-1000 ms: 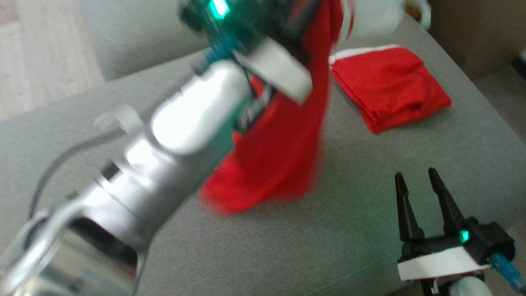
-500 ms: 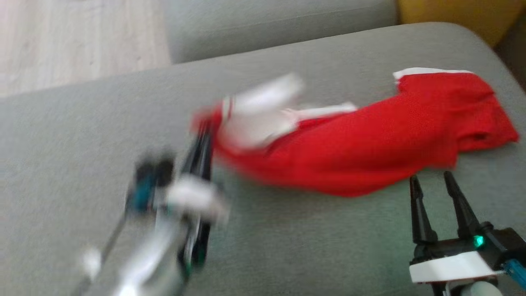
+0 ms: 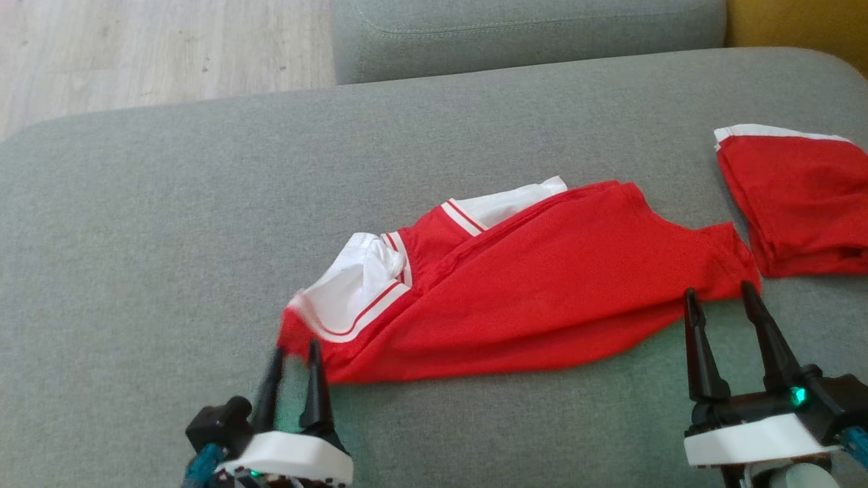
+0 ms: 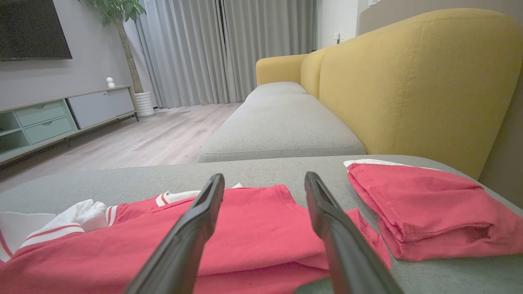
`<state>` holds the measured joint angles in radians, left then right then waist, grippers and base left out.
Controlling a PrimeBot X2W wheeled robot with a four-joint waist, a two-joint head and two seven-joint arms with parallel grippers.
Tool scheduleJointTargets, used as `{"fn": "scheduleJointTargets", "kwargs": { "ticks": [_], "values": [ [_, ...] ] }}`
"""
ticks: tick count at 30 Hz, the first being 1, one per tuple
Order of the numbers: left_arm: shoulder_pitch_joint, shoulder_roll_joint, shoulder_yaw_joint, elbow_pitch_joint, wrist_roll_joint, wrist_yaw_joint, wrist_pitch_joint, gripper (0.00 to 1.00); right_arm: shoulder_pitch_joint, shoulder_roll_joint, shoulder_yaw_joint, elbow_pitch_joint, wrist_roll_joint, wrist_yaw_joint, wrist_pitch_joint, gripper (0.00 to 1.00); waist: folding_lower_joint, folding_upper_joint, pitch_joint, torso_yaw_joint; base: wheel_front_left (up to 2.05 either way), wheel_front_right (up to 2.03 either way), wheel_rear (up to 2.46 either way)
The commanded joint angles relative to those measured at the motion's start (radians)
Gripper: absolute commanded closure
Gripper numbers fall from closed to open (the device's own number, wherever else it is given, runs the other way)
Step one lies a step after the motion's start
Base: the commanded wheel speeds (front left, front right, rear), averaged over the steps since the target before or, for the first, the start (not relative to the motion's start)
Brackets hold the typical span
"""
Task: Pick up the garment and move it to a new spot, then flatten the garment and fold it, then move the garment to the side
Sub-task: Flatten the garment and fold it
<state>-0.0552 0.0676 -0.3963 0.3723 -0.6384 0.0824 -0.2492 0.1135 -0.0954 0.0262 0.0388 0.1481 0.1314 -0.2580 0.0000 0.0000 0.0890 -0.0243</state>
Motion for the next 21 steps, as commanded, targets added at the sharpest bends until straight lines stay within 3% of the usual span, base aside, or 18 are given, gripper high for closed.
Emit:
{"fn": "scheduleJointTargets", "kwargs": {
  "ticks": [1,9,14,17,21],
  "values": [
    [-0.023,-0.001,0.054,-0.046,0.053,0.008,-0.012,0.0,-0.013,-0.019,0.023,-0.032,-0.007,-0.001,-0.004,0.0,0.0,0.0,-0.004,0.004,0.0,0.0,0.0],
    [-0.099,0.108,-0.041,-0.09,0.4,0.102,0.006,0.0,-0.009,-0.013,0.03,-0.03,-0.005,-0.001,-0.004,0.0,0.0,0.0,-0.001,0.001,0.0,0.0,0.0],
    [-0.189,0.141,-0.076,-0.076,0.473,0.114,0.099,0.0,-0.014,-0.012,0.036,-0.03,-0.002,-0.001,-0.004,0.0,0.0,0.0,0.013,-0.004,0.0,0.0,0.0],
    [-0.269,0.161,-0.078,-0.062,0.476,0.088,0.184,0.0,-0.021,-0.02,0.039,-0.029,0.0,-0.001,-0.004,0.0,0.0,0.0,0.033,-0.007,0.0,0.0,0.0],
    [-0.38,0.187,-0.07,-0.035,0.403,-0.022,0.375,0.0,-0.038,-0.038,0.038,-0.031,0.004,-0.001,-0.004,0.0,0.0,0.0,0.071,-0.01,0.0,0.0,0.0]
  ]
}}
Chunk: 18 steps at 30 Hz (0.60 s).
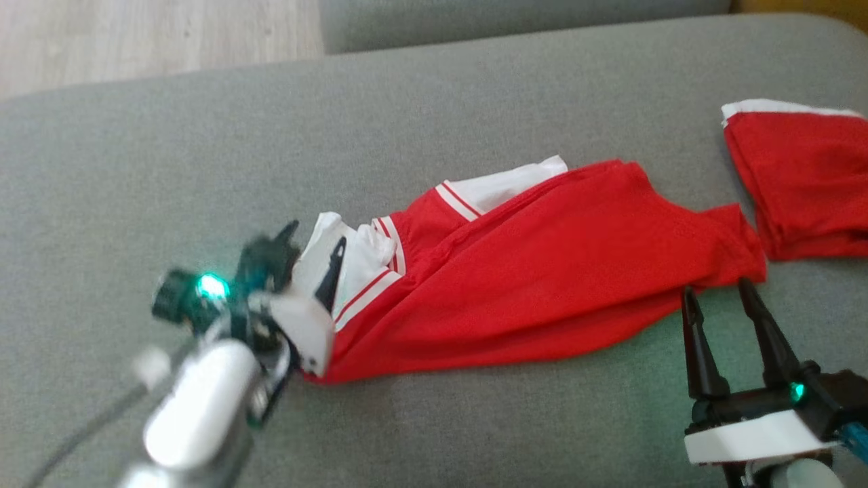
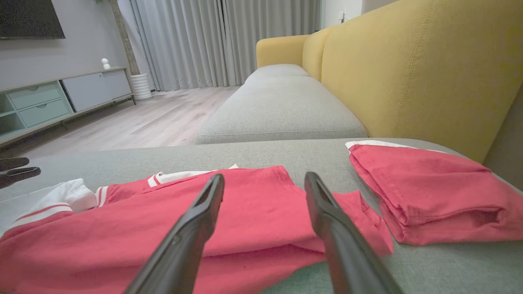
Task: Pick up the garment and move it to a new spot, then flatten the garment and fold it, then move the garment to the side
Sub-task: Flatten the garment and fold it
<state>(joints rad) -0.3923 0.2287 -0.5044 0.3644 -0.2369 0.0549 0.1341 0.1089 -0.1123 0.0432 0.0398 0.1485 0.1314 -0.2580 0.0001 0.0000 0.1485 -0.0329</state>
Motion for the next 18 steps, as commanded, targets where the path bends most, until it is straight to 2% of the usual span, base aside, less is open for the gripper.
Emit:
{"fn": "scheduleJointTargets", "kwargs": {
  "ticks": [1,4,7,9,11,18],
  "values": [
    [-0.074,0.038,0.036,-0.022,-0.014,-0.024,0.053,0.0,-0.039,-0.025,0.021,-0.033,0.005,-0.001,-0.004,0.0,-0.0001,0.0,0.02,-0.002,0.0,0.0,0.0],
    [-0.169,0.085,0.012,-0.029,-0.019,-0.102,0.209,0.0,-0.054,-0.034,0.024,-0.034,0.009,-0.001,-0.004,0.0,-0.0001,0.0,0.042,-0.009,0.0,0.0,0.0],
    [-0.242,0.111,0.0,-0.031,-0.045,-0.141,0.342,0.0,-0.067,-0.035,0.029,-0.035,0.013,-0.001,-0.004,0.0,-0.0001,0.0,0.06,-0.021,0.0,0.0,0.0],
    [-0.288,0.132,-0.008,-0.013,-0.071,-0.157,0.462,0.0,-0.079,-0.031,0.035,-0.032,0.016,-0.001,-0.004,0.0,-0.0001,0.0,0.077,-0.038,0.0,0.0,0.0],
    [-0.307,0.135,-0.005,0.008,-0.101,-0.163,0.523,0.0,-0.085,-0.029,0.04,-0.031,0.019,-0.001,-0.004,0.0,-0.0001,0.0,0.087,-0.049,0.0,0.0,0.0],
    [-0.343,0.144,0.007,0.081,-0.17,-0.172,0.618,0.0,-0.113,-0.027,0.043,-0.027,0.027,-0.001,-0.004,0.0,-0.0001,0.0,0.123,-0.087,0.0,0.0,0.0]
  ]
}}
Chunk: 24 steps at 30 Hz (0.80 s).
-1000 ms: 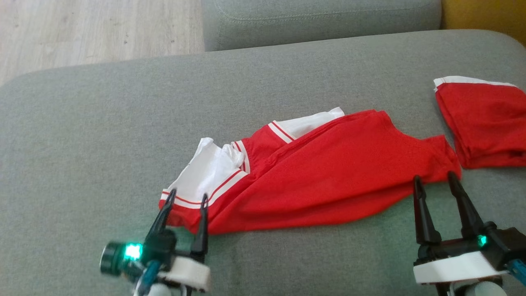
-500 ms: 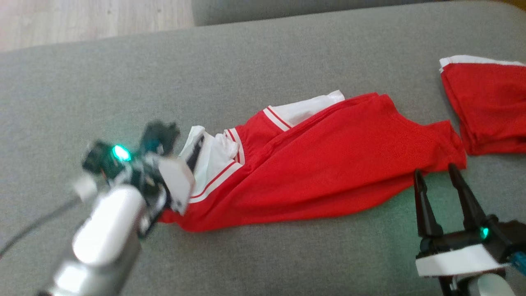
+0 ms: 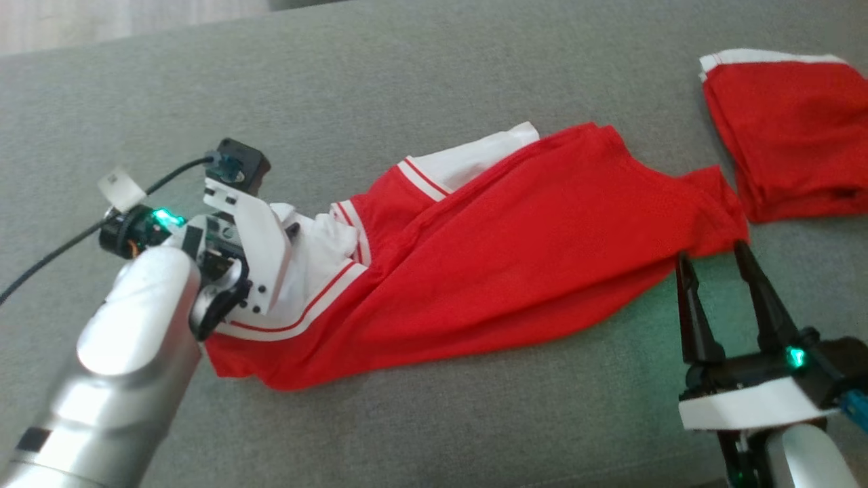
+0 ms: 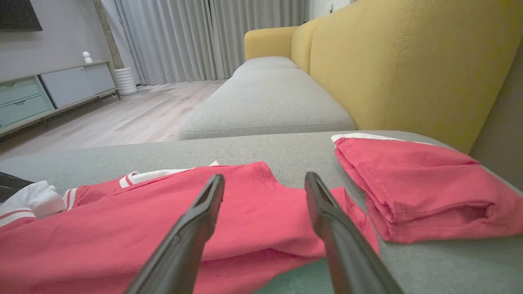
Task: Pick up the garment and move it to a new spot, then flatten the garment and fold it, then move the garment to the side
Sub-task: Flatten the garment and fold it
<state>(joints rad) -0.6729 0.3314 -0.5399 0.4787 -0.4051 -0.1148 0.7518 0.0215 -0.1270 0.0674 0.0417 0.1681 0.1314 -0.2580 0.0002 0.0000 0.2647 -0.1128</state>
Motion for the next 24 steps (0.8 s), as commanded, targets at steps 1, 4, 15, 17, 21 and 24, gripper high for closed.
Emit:
{"fn": "scheduleJointTargets", "kwargs": {
  "ticks": [1,4,15,17,21,24],
  "values": [
    [-0.064,0.044,0.043,-0.029,-0.003,-0.002,0.0,0.0,-0.028,-0.011,0.017,-0.029,0.008,-0.001,-0.004,0.0,-0.0002,0.0,0.011,-0.011,0.0,0.0,0.0],
    [-0.065,0.05,0.038,-0.021,-0.003,-0.003,-0.008,0.14,-0.032,-0.01,0.012,-0.03,0.009,-0.001,-0.004,0.0,-0.0002,0.0,0.021,-0.015,0.0,0.0,0.0],
    [-0.077,0.049,0.023,-0.021,-0.023,-0.007,-0.029,1.0,-0.031,-0.026,0.016,-0.031,0.017,-0.001,-0.004,0.0,-0.0002,0.0,0.011,0.021,0.0,0.0,0.0],
    [-0.082,0.052,0.024,-0.035,-0.029,-0.008,-0.041,1.0,-0.052,-0.053,0.032,-0.02,0.032,-0.001,-0.004,0.0,-0.0002,0.0,0.014,0.035,0.0,0.0,0.0],
    [-0.11,0.061,0.013,-0.087,-0.017,-0.01,-0.092,1.0,-0.142,-0.16,0.088,0.068,0.113,-0.001,0.006,0.0,-0.0002,0.0,0.035,0.071,0.0,0.0,0.0],
    [-0.131,0.064,0.006,-0.13,-0.012,-0.012,-0.135,1.0,-0.25,-0.268,0.132,0.142,0.213,-0.001,0.106,0.0,-0.0002,0.0,0.056,0.101,0.0,0.0,0.0]
  ]
}}
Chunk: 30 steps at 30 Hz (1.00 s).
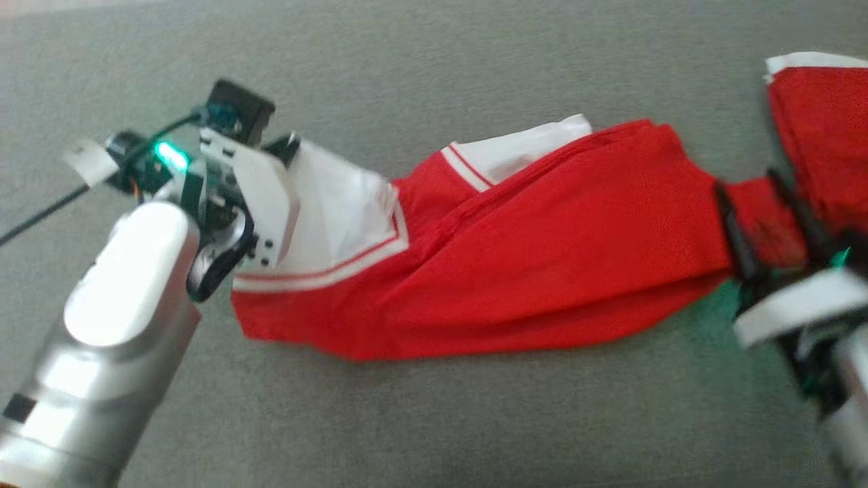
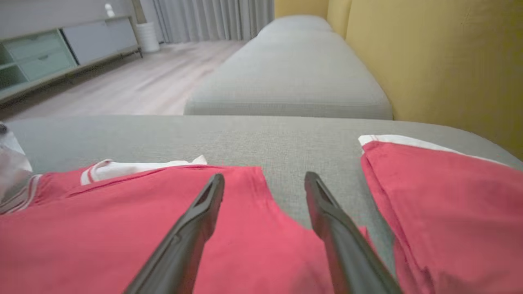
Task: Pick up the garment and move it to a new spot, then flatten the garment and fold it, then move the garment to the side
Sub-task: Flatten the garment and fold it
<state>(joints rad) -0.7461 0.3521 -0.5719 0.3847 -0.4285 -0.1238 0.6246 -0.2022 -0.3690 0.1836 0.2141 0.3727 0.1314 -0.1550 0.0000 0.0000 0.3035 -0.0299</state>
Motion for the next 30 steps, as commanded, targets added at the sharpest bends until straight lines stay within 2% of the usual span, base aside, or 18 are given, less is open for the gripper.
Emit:
{"fn": "scheduleJointTargets", "kwargs": {
  "ticks": [1,6,10,13,14,15,16,24,30],
  "values": [
    [-0.063,0.042,0.038,-0.049,0.011,-0.003,-0.021,1.0,-0.064,-0.065,0.035,-0.012,0.048,-0.001,0.045,0.0,0.0,0.0,0.024,0.029,0.0,0.0,0.0],
    [-0.078,0.03,0.032,-0.092,0.012,-0.003,-0.062,1.0,-0.218,-0.236,0.144,0.072,0.225,-0.001,0.234,0.0,0.0,0.0,0.053,0.087,0.0,0.0,0.0],
    [-0.072,0.018,0.025,-0.106,0.005,-0.001,-0.077,1.0,-0.282,-0.297,0.247,0.114,0.394,-0.001,0.338,0.0,0.0,0.0,0.064,0.123,0.0,0.0,0.0],
    [-0.066,0.016,0.023,-0.109,0.001,0.0,-0.087,1.0,-0.306,-0.335,0.314,0.142,0.459,-0.001,0.362,0.0,0.0,0.0,0.068,0.14,0.0,0.0,0.0],
    [-0.064,0.016,0.023,-0.109,-0.001,0.001,-0.089,1.0,-0.311,-0.345,0.333,0.148,0.474,-0.001,0.36,0.11,0.0,0.0,0.068,0.143,0.0,0.0,0.0],
    [-0.063,0.017,0.024,-0.109,-0.001,0.003,-0.093,1.0,-0.315,-0.352,0.348,0.153,0.488,-0.001,0.354,0.62,0.0,0.0,0.067,0.145,0.0,0.0,0.0],
    [-0.062,0.019,0.025,-0.111,0.0,0.006,-0.098,1.0,-0.32,-0.357,0.36,0.155,0.503,-0.001,0.343,1.0,0.0,0.0,0.067,0.145,0.0,0.0,0.0],
    [-0.027,0.045,0.046,-0.123,-0.009,0.019,-0.156,1.0,-0.323,-0.403,0.433,0.136,0.594,-0.001,0.216,1.0,0.0,0.0,0.025,0.119,0.0,0.0,0.0],
    [0.089,0.102,0.067,-0.192,-0.036,0.046,-0.152,1.0,-0.166,-0.507,0.443,0.024,0.686,-0.001,0.164,1.0,0.0,0.0,-0.027,0.091,0.0,0.0,0.0]
  ]
}}
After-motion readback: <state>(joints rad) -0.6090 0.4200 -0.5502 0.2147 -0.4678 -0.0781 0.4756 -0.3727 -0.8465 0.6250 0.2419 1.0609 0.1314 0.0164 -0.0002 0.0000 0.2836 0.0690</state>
